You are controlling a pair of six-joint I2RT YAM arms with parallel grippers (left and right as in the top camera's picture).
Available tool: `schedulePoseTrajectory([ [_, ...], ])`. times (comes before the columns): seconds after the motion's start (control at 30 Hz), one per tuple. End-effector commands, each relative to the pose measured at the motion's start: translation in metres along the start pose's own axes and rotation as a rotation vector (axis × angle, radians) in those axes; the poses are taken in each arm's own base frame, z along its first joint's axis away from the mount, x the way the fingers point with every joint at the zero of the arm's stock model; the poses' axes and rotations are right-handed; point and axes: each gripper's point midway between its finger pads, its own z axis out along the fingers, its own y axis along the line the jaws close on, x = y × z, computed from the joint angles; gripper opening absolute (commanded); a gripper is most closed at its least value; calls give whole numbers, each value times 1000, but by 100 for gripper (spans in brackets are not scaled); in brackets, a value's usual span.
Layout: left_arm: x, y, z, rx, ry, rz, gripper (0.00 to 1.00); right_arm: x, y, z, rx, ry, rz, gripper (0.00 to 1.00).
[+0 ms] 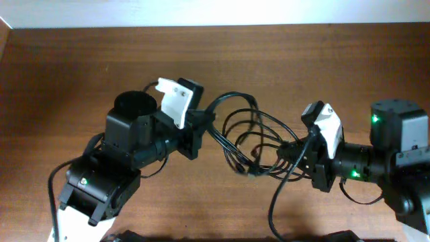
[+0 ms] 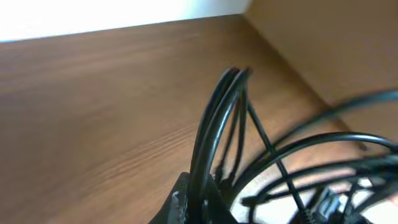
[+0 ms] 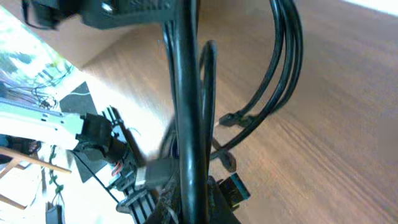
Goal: Untangle cables
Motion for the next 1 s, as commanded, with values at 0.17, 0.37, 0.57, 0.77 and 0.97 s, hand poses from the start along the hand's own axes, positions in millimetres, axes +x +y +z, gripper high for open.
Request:
schedulePoseTrajectory([
  [0.17,-2,29,-8,-177,-24,-82,0,-9,-29,-21,258,-51,118,4],
  [0.37,9,6,-21,-69,14,106,0,13,-87,-50,649,-22,309,4],
  [0.57,-11,67,-72,-496,-165,-38,0,14,-88,-50,655,-16,312,4],
  [0.77,-14,72,-80,-493,-305,-452,0,18,-87,-50,655,-3,318,4],
  [0.97,6,77,-80,-534,-214,-413,0,23,-110,-72,845,-130,618,4],
])
